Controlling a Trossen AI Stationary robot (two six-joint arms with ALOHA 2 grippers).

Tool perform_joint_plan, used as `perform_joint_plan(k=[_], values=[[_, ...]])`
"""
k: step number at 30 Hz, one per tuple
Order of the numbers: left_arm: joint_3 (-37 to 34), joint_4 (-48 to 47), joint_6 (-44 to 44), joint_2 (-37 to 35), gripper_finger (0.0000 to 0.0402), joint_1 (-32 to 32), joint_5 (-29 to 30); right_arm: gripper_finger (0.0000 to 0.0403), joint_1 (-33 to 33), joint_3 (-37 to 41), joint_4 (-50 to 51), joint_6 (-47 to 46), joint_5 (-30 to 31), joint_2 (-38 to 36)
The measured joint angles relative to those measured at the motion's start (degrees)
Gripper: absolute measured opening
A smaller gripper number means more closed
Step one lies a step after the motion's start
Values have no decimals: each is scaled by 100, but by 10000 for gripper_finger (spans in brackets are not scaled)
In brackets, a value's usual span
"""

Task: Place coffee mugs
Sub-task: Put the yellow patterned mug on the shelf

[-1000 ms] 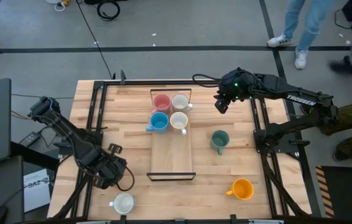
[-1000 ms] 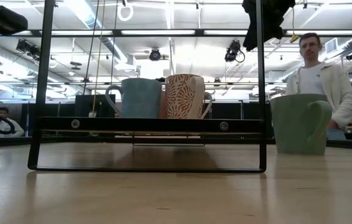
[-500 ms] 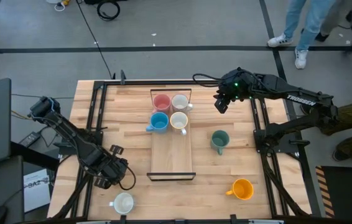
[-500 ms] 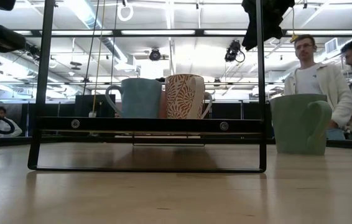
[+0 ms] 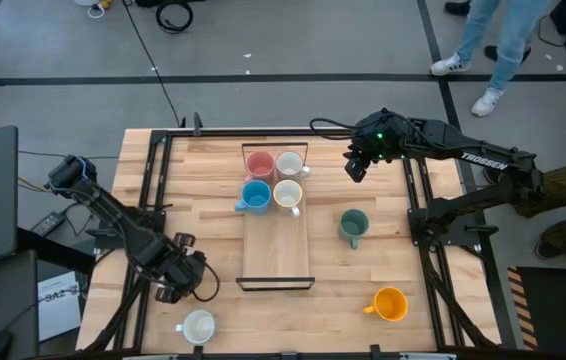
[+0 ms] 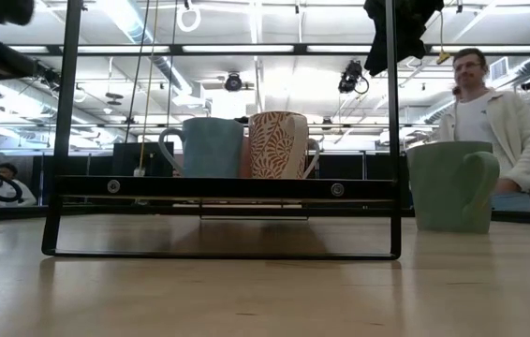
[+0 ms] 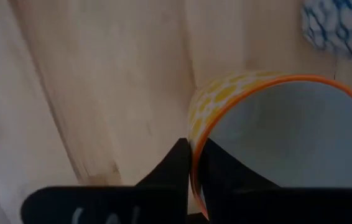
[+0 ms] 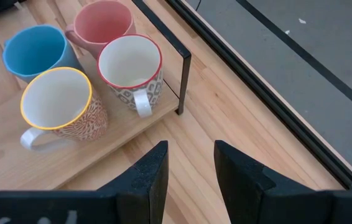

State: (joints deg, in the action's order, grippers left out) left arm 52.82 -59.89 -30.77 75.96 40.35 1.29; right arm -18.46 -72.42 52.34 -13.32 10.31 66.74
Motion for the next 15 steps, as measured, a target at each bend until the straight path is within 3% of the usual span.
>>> perform_joint_plan(k=[7, 15], values=[[-2, -120, -1297, 0, 32, -371, 42, 135, 0, 0, -2, 0, 0, 0], [0, -570, -3351, -4, 32, -1095, 139, 135, 0, 0, -4, 0, 2, 0]])
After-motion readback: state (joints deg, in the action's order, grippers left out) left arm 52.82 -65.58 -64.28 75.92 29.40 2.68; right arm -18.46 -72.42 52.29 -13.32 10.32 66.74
